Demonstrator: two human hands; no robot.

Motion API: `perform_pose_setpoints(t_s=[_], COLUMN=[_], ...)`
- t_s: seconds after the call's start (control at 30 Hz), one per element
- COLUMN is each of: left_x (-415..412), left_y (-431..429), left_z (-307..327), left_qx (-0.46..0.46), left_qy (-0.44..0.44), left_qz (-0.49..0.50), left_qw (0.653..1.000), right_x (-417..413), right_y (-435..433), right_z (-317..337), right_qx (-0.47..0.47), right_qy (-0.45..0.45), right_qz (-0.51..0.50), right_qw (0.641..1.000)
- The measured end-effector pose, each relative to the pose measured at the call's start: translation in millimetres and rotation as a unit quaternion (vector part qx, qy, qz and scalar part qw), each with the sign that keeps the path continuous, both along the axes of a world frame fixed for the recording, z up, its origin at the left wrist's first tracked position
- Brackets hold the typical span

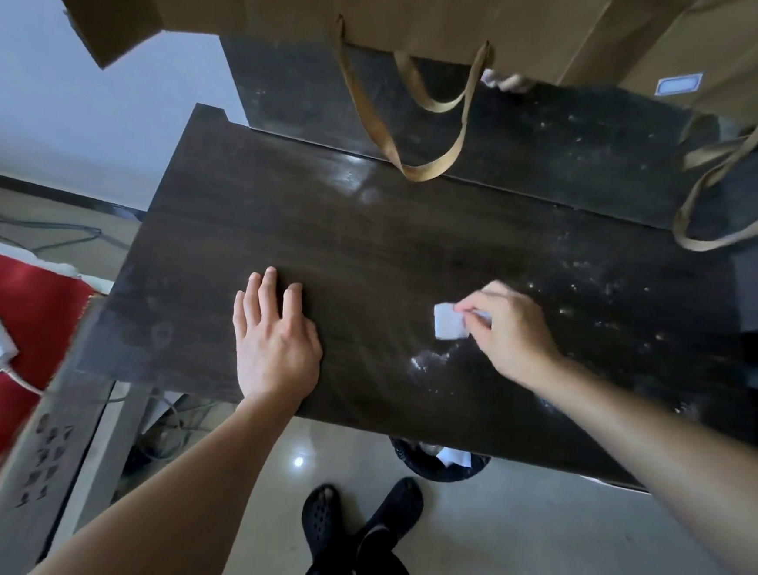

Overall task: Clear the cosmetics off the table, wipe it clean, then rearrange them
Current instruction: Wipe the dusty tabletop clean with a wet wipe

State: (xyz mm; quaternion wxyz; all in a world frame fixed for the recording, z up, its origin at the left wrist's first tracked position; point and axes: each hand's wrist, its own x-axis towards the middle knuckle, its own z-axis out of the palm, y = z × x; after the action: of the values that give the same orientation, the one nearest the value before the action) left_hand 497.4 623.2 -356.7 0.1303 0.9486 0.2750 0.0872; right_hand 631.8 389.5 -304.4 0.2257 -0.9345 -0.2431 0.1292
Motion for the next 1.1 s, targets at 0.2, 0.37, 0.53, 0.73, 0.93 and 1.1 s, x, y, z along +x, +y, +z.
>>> perform_pose_setpoints(t_s=[0.2,0.37,0.53,0.73,0.93,1.1], left_x=[-1.4,-1.1,-2.1,-2.6,-1.9,-2.6], left_y=[1.6,1.7,2.1,3.6,4.1,2.7], left_z=[-2.7,-5.3,-3.3,-5.2,-7.8,-5.8], left_qx=[0.011,0.016,0.007,0.006,0.012,-0.004], left_qy=[-0.009,-0.004,-0.007,-0.011,-0.020,-0.026], left_qz=[-0.009,-0.011,-0.016,-0.014,-0.014,-0.019], left_qw=[1.000,1.000,1.000,1.000,1.000,0.999], right_x=[66.4,56.9,-68.0,-0.2,-67.6,-148.6], right_y=[5.2,26.2,-9.6,1.1,9.6,-36.9], right_z=[5.1,-17.9,-3.7,1.3,-19.5,3.6], right_qx=[-0.004,-0.094,-0.040,-0.017,-0.060,-0.026], right_qy=[-0.056,-0.104,-0.035,-0.056,-0.113,0.008], right_qz=[-0.080,-0.127,0.009,-0.070,-0.022,0.051], right_qw=[0.995,0.982,0.999,0.996,0.992,0.998])
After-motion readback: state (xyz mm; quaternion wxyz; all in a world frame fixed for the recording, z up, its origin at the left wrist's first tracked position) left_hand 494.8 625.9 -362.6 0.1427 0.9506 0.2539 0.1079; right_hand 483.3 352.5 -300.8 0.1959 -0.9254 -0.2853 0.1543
